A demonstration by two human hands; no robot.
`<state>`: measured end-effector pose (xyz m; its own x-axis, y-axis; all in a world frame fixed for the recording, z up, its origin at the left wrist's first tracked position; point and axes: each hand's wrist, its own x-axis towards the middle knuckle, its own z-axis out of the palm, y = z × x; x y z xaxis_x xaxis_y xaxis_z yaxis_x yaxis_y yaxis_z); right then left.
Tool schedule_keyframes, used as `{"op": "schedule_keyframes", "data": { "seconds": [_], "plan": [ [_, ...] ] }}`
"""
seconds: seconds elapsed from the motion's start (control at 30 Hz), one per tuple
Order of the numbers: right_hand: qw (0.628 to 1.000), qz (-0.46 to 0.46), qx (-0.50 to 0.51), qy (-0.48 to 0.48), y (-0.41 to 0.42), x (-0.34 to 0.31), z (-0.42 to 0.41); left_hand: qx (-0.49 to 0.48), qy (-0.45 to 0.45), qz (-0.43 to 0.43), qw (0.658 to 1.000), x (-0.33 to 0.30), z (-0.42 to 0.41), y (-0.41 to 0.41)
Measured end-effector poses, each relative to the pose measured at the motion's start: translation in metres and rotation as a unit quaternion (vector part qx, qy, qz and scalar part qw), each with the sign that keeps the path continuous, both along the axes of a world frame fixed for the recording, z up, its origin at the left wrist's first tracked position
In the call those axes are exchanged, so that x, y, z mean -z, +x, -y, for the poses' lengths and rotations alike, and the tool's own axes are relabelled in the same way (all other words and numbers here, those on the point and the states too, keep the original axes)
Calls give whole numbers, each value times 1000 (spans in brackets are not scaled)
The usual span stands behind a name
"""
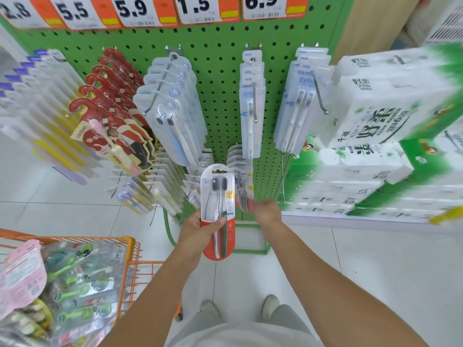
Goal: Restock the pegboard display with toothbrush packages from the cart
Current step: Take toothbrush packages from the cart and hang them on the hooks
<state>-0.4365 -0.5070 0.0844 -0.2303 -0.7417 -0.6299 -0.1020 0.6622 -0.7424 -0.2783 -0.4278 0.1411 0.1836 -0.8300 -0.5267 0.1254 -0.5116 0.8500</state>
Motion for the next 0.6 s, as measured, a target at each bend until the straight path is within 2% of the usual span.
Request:
{"op": "schedule_keyframes", "data": {
  "seconds": [0.07,0.1,0.2,0.3,0.43,0.6],
  "plan": [
    [995,42,63,-62,2,-14,-19,12,-1,0,1000,1,1,-1],
    [990,88,55,-93,4,-21,-26,22,-3,5,1000,1,2,-1],
    [969,174,-89,-148,7,-45,-34,50,-18,31,998,0,8,-3],
    [969,131,-105,-183,1,-48,-28,67,-48,58,995,-2,16,-8],
    [973,70,-128,-178,-4,-35,-34,41,-80,75,993,-4,25,-13],
    [981,37,-115,-149,-11,-17,-43,19,-60,108,992,14,26,-20]
  ]
}}
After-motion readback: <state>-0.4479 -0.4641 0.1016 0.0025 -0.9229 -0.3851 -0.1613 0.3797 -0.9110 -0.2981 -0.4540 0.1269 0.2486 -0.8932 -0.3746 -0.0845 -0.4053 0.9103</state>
